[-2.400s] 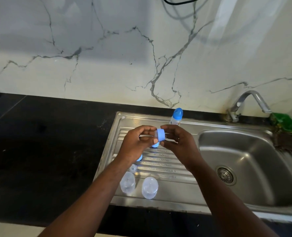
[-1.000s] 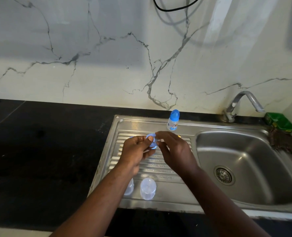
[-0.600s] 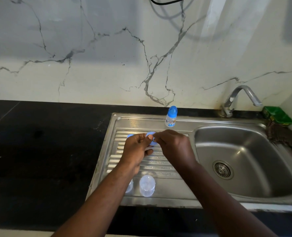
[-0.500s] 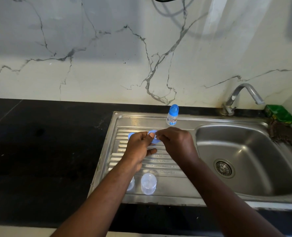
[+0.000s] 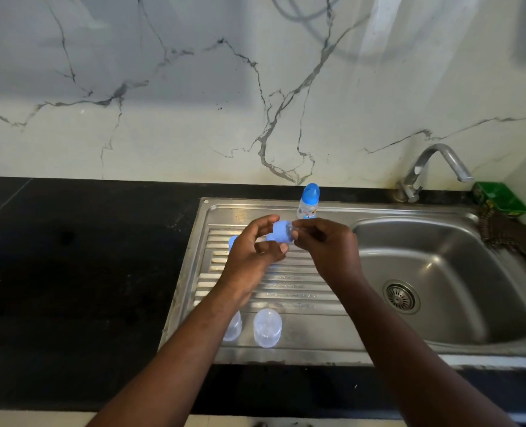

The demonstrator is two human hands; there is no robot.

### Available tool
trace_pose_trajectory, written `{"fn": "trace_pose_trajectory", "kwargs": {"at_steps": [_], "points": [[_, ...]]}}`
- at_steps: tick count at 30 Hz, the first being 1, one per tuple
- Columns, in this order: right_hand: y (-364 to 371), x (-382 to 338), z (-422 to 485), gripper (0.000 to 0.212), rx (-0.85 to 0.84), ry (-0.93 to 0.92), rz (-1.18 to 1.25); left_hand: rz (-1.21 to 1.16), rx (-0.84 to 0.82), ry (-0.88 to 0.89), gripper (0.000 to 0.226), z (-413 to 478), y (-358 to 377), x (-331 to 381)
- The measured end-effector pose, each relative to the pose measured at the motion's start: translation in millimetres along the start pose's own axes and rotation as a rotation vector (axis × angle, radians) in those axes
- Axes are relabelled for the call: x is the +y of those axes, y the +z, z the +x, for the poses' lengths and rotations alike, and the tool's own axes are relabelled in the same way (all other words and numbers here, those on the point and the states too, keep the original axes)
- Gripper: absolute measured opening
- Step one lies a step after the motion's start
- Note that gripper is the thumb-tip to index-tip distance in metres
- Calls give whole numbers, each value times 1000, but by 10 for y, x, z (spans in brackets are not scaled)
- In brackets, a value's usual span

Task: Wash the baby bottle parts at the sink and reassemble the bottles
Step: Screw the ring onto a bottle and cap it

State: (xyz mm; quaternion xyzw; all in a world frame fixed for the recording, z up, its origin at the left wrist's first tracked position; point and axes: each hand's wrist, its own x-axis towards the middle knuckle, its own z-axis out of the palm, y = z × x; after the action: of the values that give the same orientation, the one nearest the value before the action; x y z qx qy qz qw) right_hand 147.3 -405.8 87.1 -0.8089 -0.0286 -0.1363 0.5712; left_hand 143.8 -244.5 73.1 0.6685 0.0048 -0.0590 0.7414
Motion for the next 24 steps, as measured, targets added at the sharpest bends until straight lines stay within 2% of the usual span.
{"fn": "trace_pose_trajectory", "kwargs": {"at_steps": [5,10,17,20,24], "points": [[21,-45,26,21,-105,0,112,-25,29,43,34,20,-30,106],[18,-85,76,28,-109,-204,-63,-35,78,28,34,-6,-45,148],[-71,-79,83,23,-104,-316,-72,52,70,66,32,-89,20,229],[-137,-48,97,22,-121,-288,-62,53,24,68,32,-102,58,249],[-328,-77,205,19,-301,-126,148,100,-20,52,33,-106,93,284]]}}
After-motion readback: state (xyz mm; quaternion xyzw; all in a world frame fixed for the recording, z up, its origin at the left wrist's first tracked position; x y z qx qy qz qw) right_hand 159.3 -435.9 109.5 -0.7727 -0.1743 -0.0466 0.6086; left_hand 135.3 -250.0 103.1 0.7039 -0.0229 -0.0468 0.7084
